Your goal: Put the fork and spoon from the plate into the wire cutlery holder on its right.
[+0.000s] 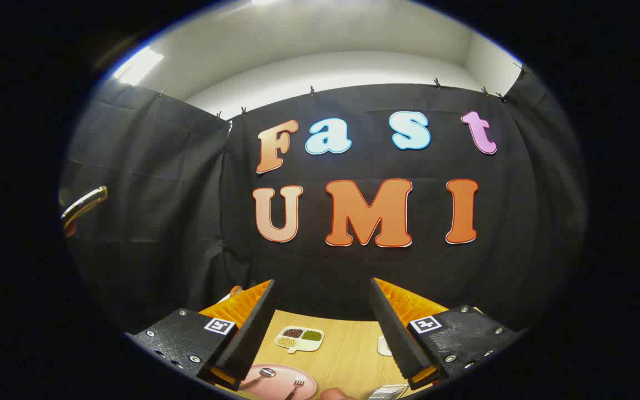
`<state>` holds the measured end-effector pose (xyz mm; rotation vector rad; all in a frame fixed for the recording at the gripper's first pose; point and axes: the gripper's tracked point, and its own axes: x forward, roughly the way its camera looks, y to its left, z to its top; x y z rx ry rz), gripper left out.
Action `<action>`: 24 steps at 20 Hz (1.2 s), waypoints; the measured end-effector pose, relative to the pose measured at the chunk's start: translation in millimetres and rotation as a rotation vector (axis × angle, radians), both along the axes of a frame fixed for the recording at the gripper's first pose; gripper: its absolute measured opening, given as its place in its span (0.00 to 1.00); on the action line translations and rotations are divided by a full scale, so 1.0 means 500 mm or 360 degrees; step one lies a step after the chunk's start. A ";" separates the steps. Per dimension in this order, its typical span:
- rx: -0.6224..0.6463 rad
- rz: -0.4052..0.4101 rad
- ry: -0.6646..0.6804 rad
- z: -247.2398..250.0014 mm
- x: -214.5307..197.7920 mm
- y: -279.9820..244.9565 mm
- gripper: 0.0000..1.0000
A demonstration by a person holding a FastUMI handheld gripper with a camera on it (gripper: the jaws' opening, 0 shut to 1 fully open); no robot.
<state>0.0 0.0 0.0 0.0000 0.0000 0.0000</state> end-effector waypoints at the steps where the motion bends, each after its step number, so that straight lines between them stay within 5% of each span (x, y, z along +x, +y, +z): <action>1: -0.0012 0.0007 0.0001 0.000 0.000 0.002 0.98; 24: -0.0043 0.0186 0.0296 -0.101 -0.014 0.090 0.98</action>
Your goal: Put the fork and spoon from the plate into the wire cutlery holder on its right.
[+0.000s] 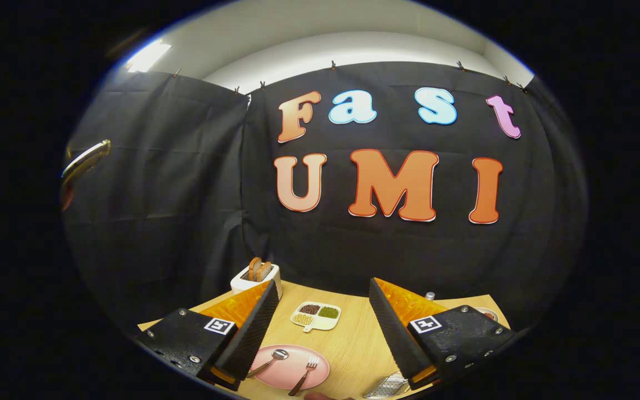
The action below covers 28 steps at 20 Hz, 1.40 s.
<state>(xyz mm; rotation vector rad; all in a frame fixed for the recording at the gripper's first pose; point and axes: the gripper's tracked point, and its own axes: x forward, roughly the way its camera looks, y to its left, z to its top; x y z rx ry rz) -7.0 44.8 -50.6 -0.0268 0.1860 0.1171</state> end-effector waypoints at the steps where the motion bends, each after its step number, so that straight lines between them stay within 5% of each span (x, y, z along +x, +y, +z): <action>1: -0.0012 0.0026 0.0007 -0.005 -0.002 0.014 0.99; 5: -0.0095 0.0054 0.0120 -0.062 0.006 0.038 0.98; 20: -0.0141 0.0057 0.1266 -0.484 -0.046 0.088 0.94; 28: -0.0156 0.0004 0.1770 -0.634 -0.089 0.088 0.75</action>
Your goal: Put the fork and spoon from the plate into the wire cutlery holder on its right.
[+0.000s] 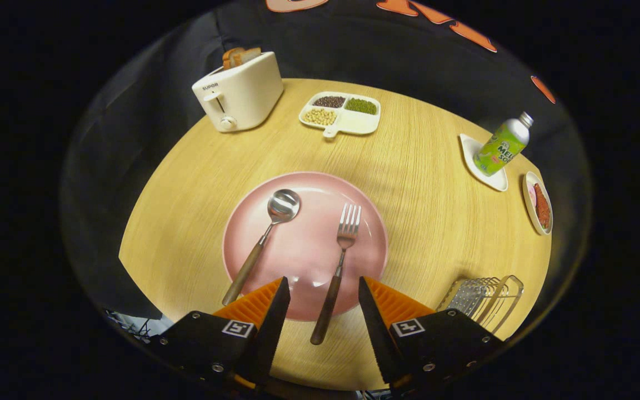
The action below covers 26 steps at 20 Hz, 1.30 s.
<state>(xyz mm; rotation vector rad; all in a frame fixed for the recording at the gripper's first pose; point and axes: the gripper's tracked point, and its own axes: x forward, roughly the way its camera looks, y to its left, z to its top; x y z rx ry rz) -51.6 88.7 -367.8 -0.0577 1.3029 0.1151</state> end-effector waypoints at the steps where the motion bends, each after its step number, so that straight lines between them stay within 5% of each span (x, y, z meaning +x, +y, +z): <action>1: -0.0008 -0.0009 0.0041 -0.018 -0.003 -0.001 0.73; 9: -0.0038 -0.0084 0.0305 -0.100 -0.013 -0.009 0.39; 12: -0.0059 -0.0088 0.0285 -0.101 0.001 -0.014 0.20; 16: -0.0040 -0.0079 0.0246 -0.093 0.004 -0.016 0.07; 26: 0.0034 -0.0193 0.0038 0.060 -0.012 -0.100 0.05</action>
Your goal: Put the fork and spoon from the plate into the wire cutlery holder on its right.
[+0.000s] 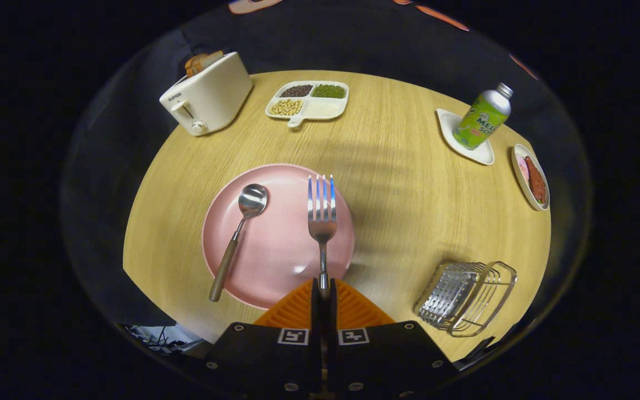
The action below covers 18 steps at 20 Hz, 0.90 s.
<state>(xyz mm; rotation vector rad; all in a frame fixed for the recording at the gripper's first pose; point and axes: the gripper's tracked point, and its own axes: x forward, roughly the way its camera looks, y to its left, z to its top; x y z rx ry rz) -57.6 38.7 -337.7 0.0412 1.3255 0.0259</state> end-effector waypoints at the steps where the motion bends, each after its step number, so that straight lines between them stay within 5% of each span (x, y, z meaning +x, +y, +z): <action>1: -0.0006 -0.0024 -0.0021 0.019 -0.005 -0.023 0.05; 10: -0.0049 -0.0328 -0.0020 0.129 -0.076 -0.214 0.05; 18: -0.0032 -0.0394 0.0236 0.130 -0.161 -0.283 0.06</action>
